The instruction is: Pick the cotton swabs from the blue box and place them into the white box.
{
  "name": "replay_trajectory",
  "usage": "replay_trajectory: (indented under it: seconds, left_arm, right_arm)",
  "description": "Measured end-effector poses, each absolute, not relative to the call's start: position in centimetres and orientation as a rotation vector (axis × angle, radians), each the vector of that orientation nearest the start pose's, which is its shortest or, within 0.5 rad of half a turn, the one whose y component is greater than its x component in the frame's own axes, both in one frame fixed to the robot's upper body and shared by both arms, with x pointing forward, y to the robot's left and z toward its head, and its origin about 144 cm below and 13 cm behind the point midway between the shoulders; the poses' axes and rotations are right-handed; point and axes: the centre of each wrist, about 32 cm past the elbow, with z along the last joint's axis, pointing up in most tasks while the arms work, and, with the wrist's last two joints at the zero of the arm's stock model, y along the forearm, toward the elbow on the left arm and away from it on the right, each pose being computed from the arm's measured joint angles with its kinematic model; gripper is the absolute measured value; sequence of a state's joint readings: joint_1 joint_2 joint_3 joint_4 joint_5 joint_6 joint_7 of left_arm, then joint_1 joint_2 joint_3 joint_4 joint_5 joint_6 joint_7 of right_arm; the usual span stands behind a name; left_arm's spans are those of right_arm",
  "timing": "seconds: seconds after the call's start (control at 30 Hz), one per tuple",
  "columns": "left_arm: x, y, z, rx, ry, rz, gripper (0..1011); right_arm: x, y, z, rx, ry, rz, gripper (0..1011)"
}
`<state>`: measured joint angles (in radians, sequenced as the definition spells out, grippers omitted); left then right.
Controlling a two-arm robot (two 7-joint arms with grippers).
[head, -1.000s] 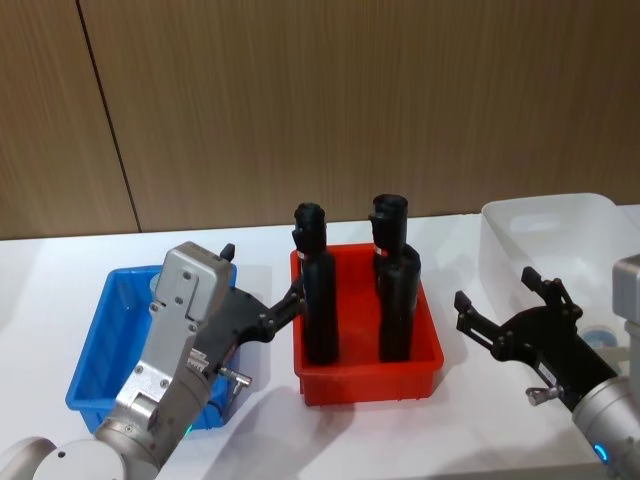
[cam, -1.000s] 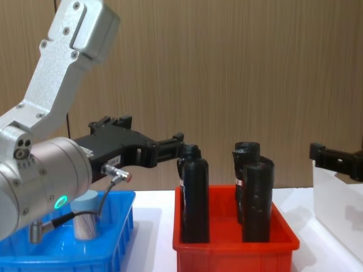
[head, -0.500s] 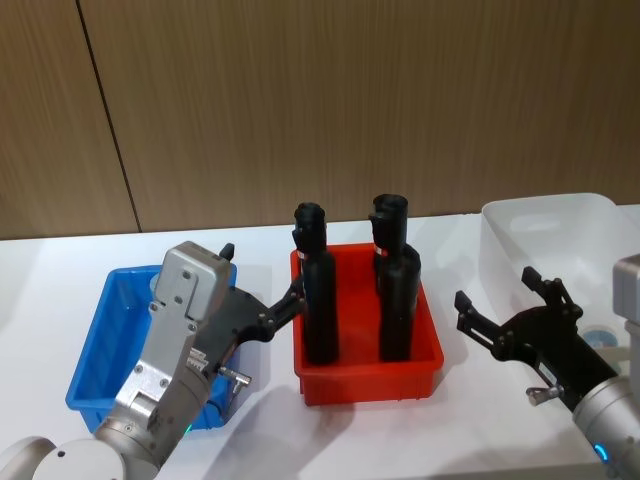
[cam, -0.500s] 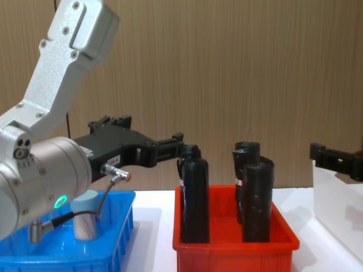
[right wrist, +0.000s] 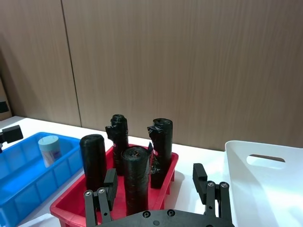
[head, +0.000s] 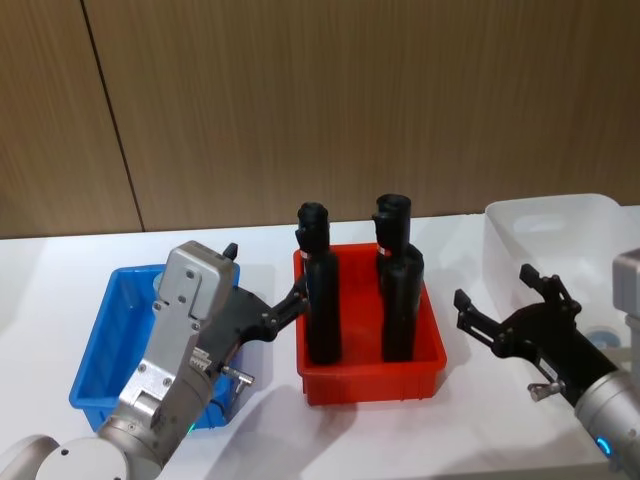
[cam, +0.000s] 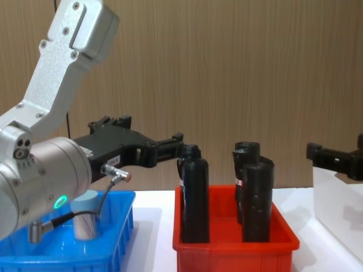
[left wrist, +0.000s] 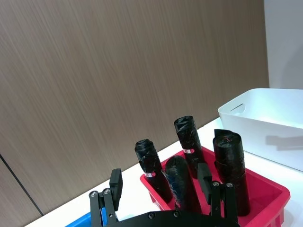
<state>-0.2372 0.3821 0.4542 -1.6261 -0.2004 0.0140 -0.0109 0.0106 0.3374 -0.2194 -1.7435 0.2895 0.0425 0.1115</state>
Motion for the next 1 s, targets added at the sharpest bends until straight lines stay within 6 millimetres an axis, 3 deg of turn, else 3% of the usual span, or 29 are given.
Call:
replay_trajectory:
  seconds: [0.43, 1.0]
  left_arm:
    - [49.2, 19.8, 120.4, 0.061, -0.268, 1.124, 1004]
    - [49.2, 19.8, 120.4, 0.061, -0.268, 1.124, 1004]
  right_arm:
    - [47.8, -25.2, 119.0, -0.016, -0.066, -1.08, 1001]
    - [53.7, -25.9, 118.0, -0.022, 0.005, -0.941, 1001]
